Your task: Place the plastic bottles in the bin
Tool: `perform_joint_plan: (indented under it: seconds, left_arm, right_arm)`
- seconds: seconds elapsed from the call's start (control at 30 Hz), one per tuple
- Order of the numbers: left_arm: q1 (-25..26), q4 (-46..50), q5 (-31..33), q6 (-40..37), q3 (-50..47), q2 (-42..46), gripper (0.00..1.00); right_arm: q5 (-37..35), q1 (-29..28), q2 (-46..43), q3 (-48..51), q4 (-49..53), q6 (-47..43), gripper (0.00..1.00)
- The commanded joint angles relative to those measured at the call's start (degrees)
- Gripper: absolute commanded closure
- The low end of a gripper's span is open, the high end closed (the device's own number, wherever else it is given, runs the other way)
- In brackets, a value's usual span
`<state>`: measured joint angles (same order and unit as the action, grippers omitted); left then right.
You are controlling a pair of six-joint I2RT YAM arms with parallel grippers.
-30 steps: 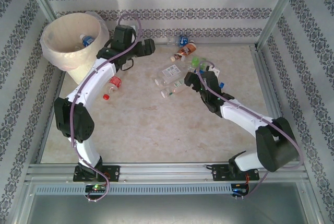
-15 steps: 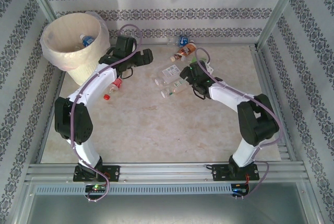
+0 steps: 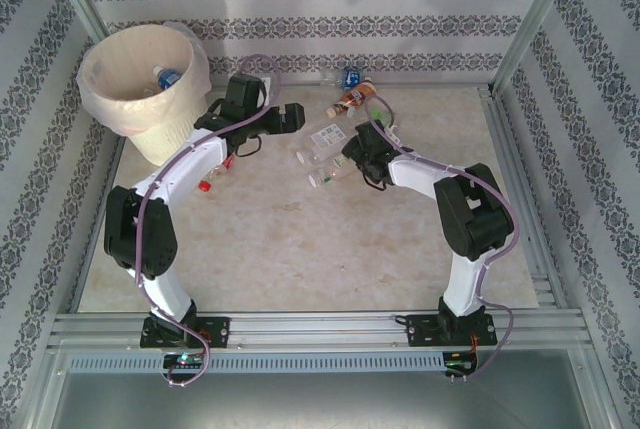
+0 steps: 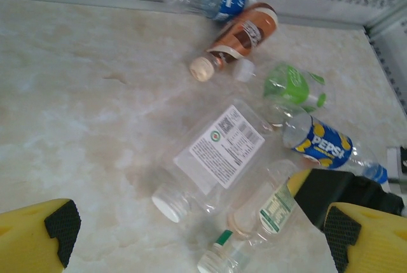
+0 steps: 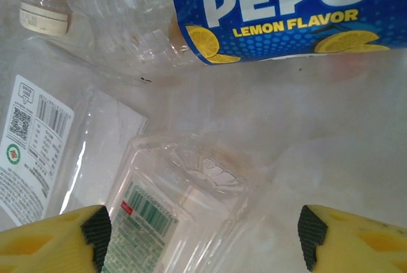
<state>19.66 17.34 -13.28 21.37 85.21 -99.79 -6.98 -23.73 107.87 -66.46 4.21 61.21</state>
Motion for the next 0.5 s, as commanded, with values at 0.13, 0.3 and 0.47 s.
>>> perform_joint_plan:
  seconds: [0.13, 0.3, 0.47]
  left_arm:
    - [4.4, -2.5, 0.9, -5.6, -1.5, 1.6, 0.0]
    - [4.4, -0.6, 1.9, -3.4, -2.0, 0.1, 0.0]
    - [4.4, -0.9, 1.2, -2.1, -2.9, -1.4, 0.0]
  right_arm:
    - [0.7, 1.2, -1.1, 2.4, -3.2, 0.0, 0.18]
    - [2.0, 0.8, 0.3, -2.4, -3.3, -1.4, 0.13]
    - [2.8, 0.9, 4.8, -6.1, -1.7, 1.2, 0.13]
